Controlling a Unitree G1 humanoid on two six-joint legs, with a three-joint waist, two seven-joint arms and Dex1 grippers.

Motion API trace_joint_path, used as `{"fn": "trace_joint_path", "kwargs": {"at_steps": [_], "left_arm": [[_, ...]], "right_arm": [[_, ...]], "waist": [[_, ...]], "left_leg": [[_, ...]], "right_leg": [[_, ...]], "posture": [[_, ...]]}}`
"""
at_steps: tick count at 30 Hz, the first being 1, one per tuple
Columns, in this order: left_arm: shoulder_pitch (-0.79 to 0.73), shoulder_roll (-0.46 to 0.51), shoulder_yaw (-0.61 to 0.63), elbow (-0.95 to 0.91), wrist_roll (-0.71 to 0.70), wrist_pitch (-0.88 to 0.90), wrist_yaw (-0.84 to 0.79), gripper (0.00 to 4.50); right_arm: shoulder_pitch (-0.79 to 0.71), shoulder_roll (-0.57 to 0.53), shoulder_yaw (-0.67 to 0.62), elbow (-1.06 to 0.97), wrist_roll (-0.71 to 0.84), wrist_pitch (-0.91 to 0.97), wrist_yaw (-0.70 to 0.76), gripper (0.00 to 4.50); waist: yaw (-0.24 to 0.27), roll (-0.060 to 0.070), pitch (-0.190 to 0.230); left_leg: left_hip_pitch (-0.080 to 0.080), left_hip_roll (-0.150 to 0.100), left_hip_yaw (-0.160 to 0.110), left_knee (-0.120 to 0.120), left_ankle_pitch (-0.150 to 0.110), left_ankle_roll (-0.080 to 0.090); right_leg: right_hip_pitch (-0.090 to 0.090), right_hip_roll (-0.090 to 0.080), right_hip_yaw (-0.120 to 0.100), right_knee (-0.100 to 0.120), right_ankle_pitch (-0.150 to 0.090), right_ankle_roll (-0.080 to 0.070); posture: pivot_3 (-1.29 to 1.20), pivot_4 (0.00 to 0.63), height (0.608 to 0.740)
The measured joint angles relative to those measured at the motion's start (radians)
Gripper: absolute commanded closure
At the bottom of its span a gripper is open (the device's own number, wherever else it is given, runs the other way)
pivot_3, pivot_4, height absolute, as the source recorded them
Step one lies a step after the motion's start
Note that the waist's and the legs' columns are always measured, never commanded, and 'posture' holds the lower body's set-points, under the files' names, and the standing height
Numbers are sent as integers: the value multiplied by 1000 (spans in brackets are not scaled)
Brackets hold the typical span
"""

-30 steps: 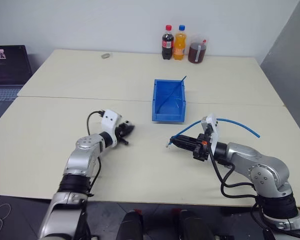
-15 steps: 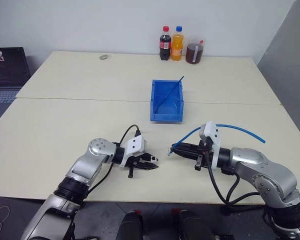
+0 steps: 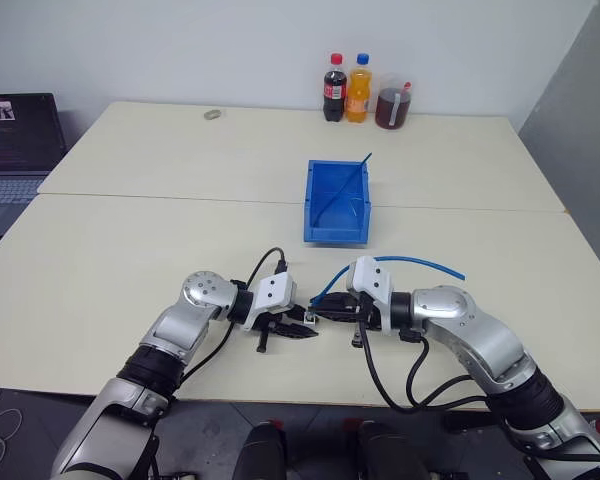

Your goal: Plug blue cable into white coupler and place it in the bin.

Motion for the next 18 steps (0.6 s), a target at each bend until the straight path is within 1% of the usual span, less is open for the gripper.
{"fn": "trace_joint_path", "kwargs": {"at_steps": [10, 18], "left_arm": [[0, 0, 0, 3, 4, -9, 0, 3703], [1, 0, 0, 12, 6, -21, -2, 3703]], "right_arm": [[-20, -15, 29, 34, -102, -98, 75, 4446], [-77, 0, 65, 67, -161, -105, 117, 4447]], "waist": [[0, 0, 0], [-1, 0, -1]], "left_leg": [[1, 0, 0, 0, 0, 0], [2, 0, 0, 0, 0, 0]], "right_leg": [[1, 0, 0, 0, 0, 0], [1, 0, 0, 1, 0, 0]], "posture": [[0, 150, 740], [0, 150, 740]]}}
